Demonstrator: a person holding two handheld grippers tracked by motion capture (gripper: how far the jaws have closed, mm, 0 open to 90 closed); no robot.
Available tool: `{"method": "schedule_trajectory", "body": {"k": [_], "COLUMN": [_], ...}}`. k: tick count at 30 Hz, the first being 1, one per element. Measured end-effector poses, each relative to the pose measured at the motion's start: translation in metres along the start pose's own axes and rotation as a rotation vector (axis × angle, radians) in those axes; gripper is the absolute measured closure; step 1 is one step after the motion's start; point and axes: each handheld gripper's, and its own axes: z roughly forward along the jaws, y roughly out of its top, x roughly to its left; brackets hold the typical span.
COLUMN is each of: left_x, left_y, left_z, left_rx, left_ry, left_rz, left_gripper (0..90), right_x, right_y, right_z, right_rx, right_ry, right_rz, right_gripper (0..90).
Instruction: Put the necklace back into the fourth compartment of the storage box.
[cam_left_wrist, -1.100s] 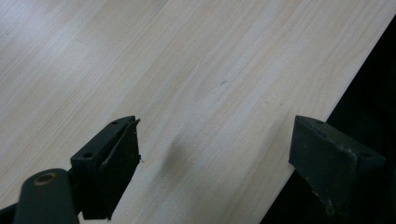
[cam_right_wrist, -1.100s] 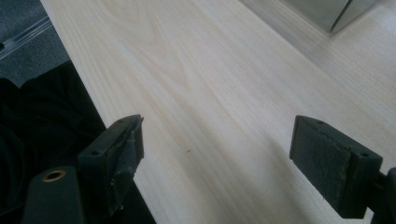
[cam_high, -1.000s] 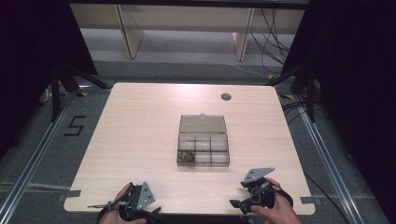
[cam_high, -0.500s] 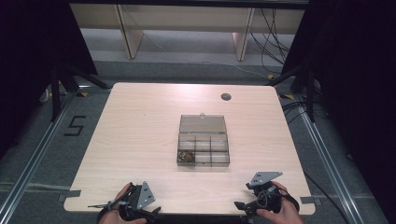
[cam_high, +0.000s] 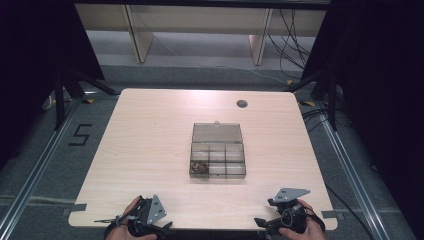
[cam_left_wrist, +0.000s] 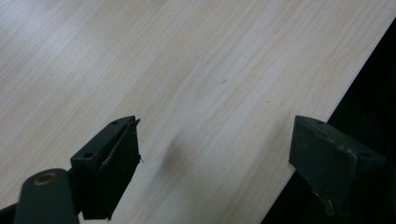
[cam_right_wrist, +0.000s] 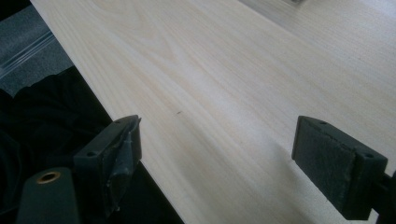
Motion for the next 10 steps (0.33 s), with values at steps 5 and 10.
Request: {"method": "schedule_trajectory", "body": {"k": [5, 10], "left_x": [0.0002, -0.0001], "left_y": [0.0002, 0.0005], "left_z": [-0.0005, -0.0003], "left_rx": [0.000, 0.008], "left_ry": [0.001, 0.007], "left_rz": [0.001, 0.003], "left_gripper": [15.7, 15.6], "right_x": [0.0019, 0.0014], "right_y": [-0.0010, -0.0011], "right_z": [0.0020, 0.0021], "right_rx": [-0.017, 0.002], "right_ry": [0.012, 0.010], "right_rz": [0.005, -0.011], "right_gripper": [16.7, 16.8]}}
